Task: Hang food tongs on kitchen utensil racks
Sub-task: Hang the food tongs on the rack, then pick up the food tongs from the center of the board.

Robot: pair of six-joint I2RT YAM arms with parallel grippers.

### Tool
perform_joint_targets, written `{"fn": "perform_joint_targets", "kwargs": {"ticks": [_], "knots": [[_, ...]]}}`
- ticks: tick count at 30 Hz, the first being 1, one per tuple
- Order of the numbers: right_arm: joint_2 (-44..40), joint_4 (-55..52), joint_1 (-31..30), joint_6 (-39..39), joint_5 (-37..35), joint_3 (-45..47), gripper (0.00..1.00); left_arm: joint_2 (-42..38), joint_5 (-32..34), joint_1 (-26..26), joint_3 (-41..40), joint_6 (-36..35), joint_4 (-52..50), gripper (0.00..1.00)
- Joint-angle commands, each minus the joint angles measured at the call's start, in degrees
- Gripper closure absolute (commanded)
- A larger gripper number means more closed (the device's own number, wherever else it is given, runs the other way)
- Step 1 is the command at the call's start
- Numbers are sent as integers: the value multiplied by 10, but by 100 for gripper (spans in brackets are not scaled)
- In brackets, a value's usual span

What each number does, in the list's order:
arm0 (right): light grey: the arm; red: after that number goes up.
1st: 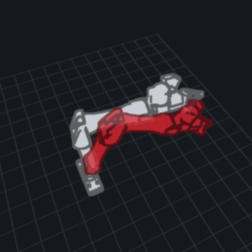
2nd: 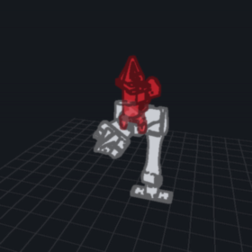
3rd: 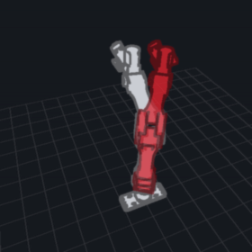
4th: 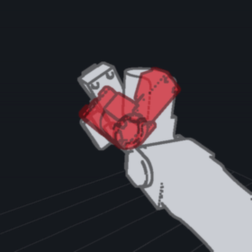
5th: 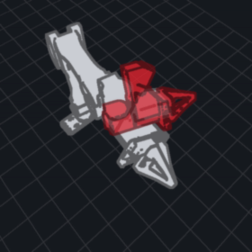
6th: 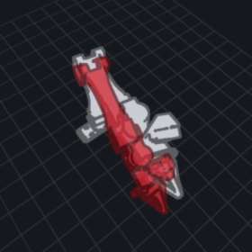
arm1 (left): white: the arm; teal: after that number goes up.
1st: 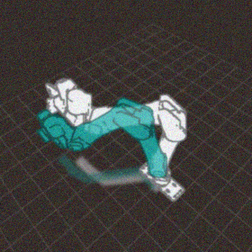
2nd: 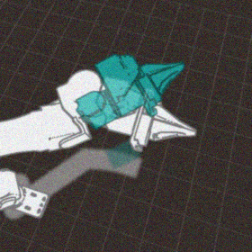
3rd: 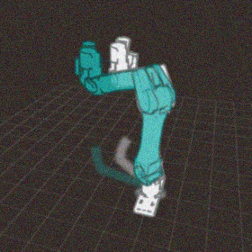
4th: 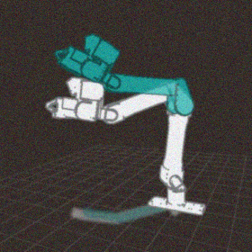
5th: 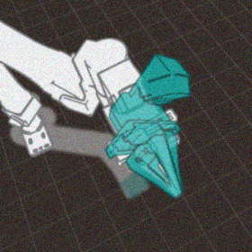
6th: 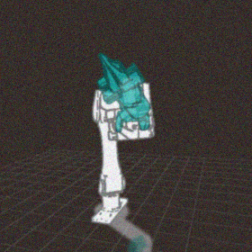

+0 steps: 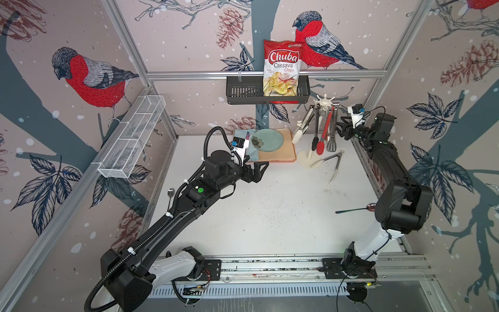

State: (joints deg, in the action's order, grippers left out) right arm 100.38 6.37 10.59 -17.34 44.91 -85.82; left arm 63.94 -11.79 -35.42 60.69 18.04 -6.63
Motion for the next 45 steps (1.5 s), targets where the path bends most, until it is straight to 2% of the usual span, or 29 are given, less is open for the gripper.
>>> {"fn": "perform_joint_targets", "kwargs": {"ticks": [1, 6, 8, 9, 12, 20, 26, 29, 36, 40, 45], "knots": [[-17, 18, 6, 34, -36, 4, 36, -4, 8, 1, 5, -7, 8, 4], [-50, 62, 25, 109, -52, 36, 23, -7, 11, 1, 5, -11, 9, 4], [-61, 68, 29, 133, -64, 44, 3, -6, 11, 1, 5, -12, 9, 4], [-67, 62, 33, 142, -75, 45, 0, -6, 11, 1, 5, -13, 8, 4], [-89, 52, 38, 168, -97, 56, 0, -5, 12, 1, 7, -16, 8, 4], [-203, 48, 45, 238, -235, 150, 0, -8, 27, 5, 4, -24, 13, 4], [-275, -50, 47, 290, -340, 201, 0, -2, 12, 17, 7, -26, 20, 4], [-302, -106, 50, 329, -368, 224, 5, 4, 6, 22, 13, -28, 16, 4], [-265, -217, 52, 394, -382, 254, 22, 5, -17, 29, 12, -33, 34, 4], [-239, -211, 51, 421, -389, 277, 29, 3, -26, 28, 16, -34, 34, 4], [-177, -205, 37, 429, -397, 270, 34, -6, -24, 29, 16, -27, 33, 4]]}}
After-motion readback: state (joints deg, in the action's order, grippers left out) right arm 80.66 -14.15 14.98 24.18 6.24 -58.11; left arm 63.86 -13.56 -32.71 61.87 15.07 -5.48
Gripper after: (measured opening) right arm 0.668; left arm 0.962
